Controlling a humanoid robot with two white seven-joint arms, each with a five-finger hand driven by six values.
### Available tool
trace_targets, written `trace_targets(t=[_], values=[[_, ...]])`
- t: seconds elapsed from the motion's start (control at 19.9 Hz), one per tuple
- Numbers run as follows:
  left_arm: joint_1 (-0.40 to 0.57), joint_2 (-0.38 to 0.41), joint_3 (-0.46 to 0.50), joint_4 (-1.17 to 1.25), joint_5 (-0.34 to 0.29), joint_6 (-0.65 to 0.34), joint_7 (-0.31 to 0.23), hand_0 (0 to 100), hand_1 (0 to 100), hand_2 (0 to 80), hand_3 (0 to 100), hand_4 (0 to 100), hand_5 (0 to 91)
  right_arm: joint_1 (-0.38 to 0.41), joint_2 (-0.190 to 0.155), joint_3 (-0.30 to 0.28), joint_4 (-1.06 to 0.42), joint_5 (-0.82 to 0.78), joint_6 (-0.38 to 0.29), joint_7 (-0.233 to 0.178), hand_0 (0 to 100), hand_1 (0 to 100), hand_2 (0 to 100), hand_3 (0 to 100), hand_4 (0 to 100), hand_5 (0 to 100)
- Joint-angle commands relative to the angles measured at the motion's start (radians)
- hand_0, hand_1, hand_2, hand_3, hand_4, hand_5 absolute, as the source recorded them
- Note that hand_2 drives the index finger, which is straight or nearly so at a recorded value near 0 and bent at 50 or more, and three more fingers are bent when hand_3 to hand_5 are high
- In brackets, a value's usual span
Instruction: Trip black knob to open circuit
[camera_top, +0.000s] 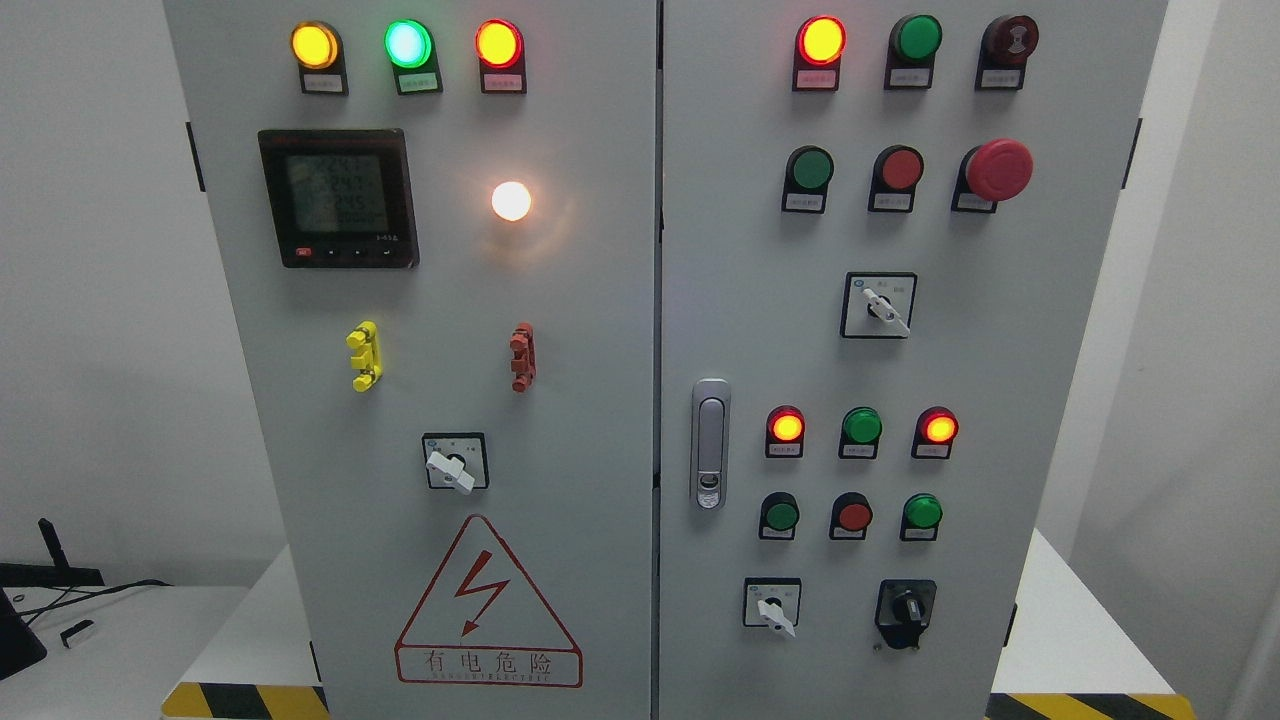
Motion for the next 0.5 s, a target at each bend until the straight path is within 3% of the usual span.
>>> trace_targets(t=[0.0,0.25,0.45], values=[[0.0,0.001,0.0,-0.001,-0.031,-0.001,-0.001,12,39,0.0,0,0,0.0,-0.002,-0.027,-0.015,0.004,0.014,0.0,0.002,15,18,0,0,0,0],[0.0,0.001,0.0,-0.001,-0.031,-0.001,-0.001,12,39,0.0,0,0,0.0,-0.002,-0.027,-0.012,0.001,0.015,-0.002,0.002,15,18,0,0,0,0],[0.0,-0.001,0.0,0.001,-0.031,-0.001,-0.001,12,39,0.0,0,0,0.0,0.008,-0.006,-0.005,-0.086,0.015,0.003,-0.002,15,18,0,0,0,0]])
